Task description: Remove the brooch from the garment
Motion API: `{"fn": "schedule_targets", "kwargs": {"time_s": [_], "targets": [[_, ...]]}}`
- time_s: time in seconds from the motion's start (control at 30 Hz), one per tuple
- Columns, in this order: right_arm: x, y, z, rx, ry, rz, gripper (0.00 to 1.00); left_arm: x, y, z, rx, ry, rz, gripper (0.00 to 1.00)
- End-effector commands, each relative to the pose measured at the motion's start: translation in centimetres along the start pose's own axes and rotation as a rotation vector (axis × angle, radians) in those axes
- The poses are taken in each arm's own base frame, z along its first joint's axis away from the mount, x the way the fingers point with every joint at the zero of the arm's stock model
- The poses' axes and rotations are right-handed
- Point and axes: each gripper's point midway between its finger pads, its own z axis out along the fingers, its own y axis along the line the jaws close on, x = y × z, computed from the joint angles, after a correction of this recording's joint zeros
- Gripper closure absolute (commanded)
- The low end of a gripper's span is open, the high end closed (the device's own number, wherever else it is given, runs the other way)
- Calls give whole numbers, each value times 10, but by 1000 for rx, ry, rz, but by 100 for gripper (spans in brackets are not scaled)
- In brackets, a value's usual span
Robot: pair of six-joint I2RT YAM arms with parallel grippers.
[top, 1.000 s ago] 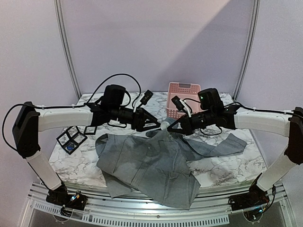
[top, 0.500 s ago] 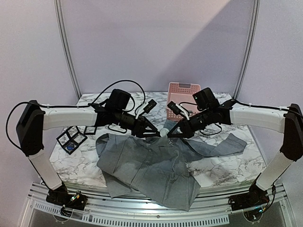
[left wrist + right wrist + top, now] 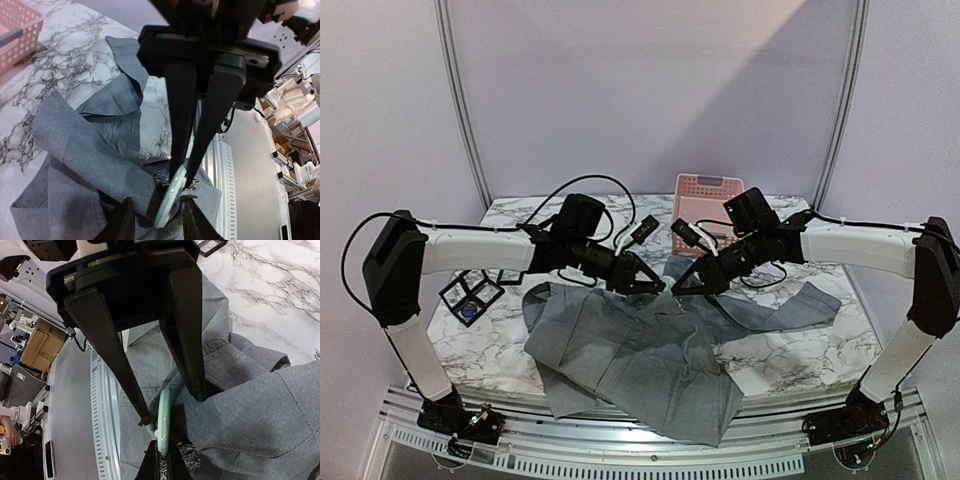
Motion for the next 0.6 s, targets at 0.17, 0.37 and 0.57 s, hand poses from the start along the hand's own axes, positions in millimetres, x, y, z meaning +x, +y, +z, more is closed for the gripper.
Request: {"fn": "schedule_targets", "kwargs": {"time_s": [0.17,0.37,0.57], "targets": [[-3,2,2,-30,20,1,100,4,-12,14,83,-9,1,82],[-8,0,0,-8,-18,-15,100,10,-17,17,109,4,-9,100],[-15,-2,-7,37,-125,4,75,10,-21,14,108,-13,-5,100]]}}
